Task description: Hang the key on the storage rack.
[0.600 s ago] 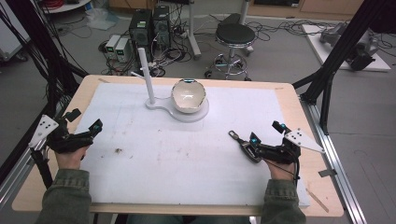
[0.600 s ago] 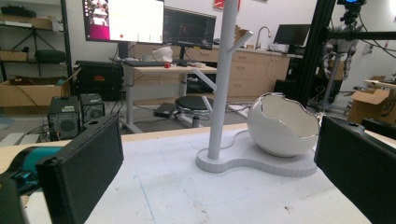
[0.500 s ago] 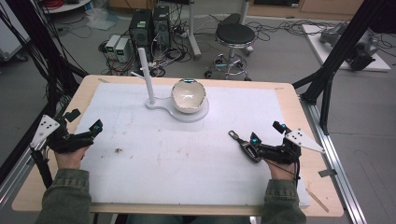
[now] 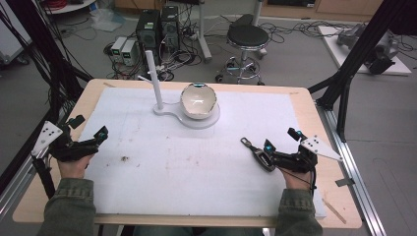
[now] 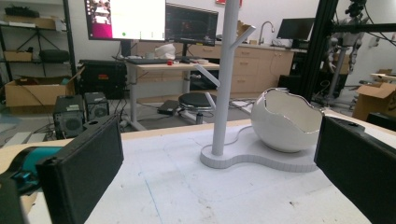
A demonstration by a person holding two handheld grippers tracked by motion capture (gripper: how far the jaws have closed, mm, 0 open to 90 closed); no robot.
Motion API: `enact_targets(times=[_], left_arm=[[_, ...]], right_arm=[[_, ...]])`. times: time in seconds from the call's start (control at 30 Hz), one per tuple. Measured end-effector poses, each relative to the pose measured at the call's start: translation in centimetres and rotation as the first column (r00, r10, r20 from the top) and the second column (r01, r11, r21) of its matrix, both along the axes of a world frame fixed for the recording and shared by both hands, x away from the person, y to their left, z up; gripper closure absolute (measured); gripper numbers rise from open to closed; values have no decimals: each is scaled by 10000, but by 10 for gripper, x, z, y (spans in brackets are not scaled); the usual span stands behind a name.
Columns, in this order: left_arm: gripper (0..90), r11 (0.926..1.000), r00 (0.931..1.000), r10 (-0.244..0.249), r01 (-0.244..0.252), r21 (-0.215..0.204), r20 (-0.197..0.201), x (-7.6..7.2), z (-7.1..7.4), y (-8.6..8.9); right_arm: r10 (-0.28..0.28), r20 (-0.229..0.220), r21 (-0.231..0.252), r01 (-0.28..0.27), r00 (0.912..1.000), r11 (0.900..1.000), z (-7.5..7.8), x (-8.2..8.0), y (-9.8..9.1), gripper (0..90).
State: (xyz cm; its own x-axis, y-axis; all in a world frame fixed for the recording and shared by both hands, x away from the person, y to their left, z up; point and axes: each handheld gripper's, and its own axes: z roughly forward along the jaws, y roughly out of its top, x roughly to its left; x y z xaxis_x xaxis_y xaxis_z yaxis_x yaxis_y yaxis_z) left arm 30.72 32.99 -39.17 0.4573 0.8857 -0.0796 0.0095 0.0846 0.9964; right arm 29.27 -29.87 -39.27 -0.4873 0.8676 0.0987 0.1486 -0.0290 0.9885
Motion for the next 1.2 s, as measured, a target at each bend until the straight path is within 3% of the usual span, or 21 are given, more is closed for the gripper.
enact_targets(times=[0.3, 0.67, 0.9, 0.97, 1.07, 1.2], left_arm=[[17, 9999, 10000, -68, 67, 120, 60, 0, 0, -2], [17, 9999, 10000, -44, 45, 152, -40, 0, 0, -2], [17, 9998, 9999, -116, 117, 166, -45, 1, -1, -5], [17, 9997, 9998, -189, 191, 118, -114, 2, -2, -6], [17, 9994, 9996, -260, 262, 217, -127, 3, -2, -9], [17, 9994, 9996, -232, 237, 271, -170, 1, -2, -9]], right_arm=[[39, -80, -388, -42, 10000, 9992, -2, 2, 4, 6], [78, -312, -382, -89, 9995, 9992, 4, 7, 10, 6], [270, -742, -1180, -356, 9969, 9924, 5, 19, 23, 6], [343, -1119, -1503, -511, 9931, 9873, 4, 25, 28, 6], [430, -1217, -1947, -663, 9916, 9786, 6, 27, 33, 6], [535, -1340, -2012, -800, 9895, 9763, 12, 31, 36, 6]])
